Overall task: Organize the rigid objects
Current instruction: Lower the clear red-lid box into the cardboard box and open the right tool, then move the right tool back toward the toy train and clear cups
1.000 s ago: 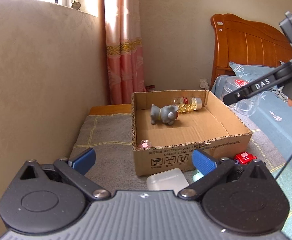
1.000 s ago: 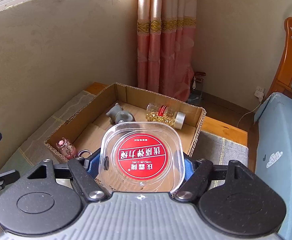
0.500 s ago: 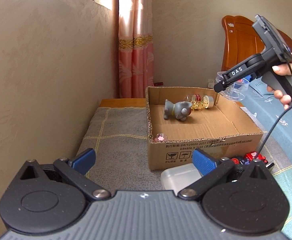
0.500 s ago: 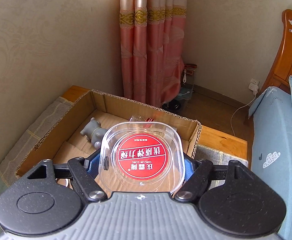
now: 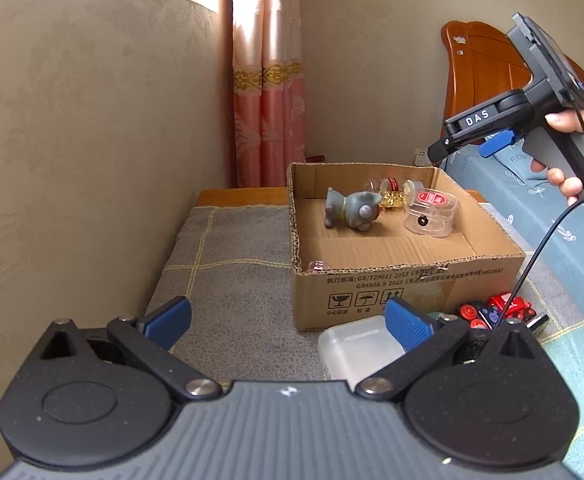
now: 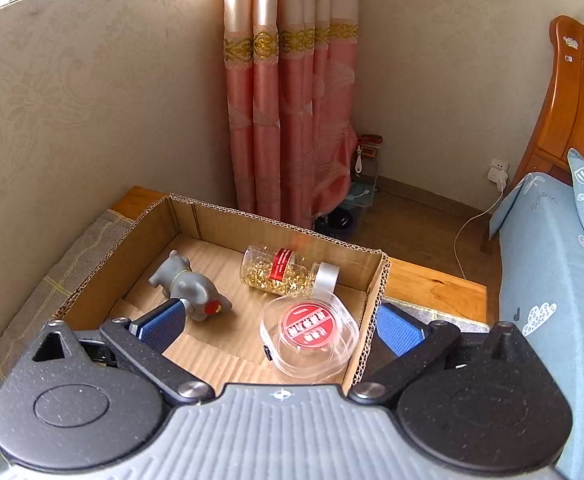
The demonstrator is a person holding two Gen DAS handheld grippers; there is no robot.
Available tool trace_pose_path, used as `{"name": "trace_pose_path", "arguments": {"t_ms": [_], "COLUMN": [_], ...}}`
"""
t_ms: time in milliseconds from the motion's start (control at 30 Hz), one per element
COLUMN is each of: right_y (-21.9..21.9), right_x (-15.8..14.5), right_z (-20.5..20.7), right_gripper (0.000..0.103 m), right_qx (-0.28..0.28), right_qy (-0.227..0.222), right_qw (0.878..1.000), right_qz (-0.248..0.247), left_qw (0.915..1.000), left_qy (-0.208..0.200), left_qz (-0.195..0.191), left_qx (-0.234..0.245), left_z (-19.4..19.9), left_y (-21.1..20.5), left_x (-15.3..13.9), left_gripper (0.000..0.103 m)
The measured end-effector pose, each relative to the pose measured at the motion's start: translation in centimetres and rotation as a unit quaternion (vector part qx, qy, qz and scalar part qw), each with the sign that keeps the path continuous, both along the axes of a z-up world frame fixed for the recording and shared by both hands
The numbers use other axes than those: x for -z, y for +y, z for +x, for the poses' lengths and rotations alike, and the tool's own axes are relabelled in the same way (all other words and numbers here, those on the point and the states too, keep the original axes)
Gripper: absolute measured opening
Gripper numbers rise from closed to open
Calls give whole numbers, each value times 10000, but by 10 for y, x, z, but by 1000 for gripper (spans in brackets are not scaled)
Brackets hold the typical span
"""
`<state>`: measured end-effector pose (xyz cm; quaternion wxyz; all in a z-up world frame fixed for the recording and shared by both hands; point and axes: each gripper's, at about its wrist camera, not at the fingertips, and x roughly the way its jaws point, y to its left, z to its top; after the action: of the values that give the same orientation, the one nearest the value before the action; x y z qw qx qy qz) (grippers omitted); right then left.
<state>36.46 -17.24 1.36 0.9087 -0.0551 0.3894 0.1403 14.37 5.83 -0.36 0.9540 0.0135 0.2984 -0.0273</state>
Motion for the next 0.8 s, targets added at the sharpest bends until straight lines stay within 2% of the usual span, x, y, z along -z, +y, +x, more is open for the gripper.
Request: {"name": "trace_pose_path", "arguments": {"t_ms": [433, 800], "right_y": [-12, -29], "right_x": [1, 44], "right_z": [-55, -117], "right_gripper": [103, 103], "right_qx": [80, 473], "right_qy": [-107, -5], "right_qw": [9999, 9984], "right_qz": [-85, -322], "left_qw": [9998, 9990], "left_qy": [149, 402], "left_qz": [106, 193], "left_qx": [10, 63], "left_z": [-9, -13], "left_y": [-8, -12], "left_x": [-1, 9], "left_gripper": [102, 102]}}
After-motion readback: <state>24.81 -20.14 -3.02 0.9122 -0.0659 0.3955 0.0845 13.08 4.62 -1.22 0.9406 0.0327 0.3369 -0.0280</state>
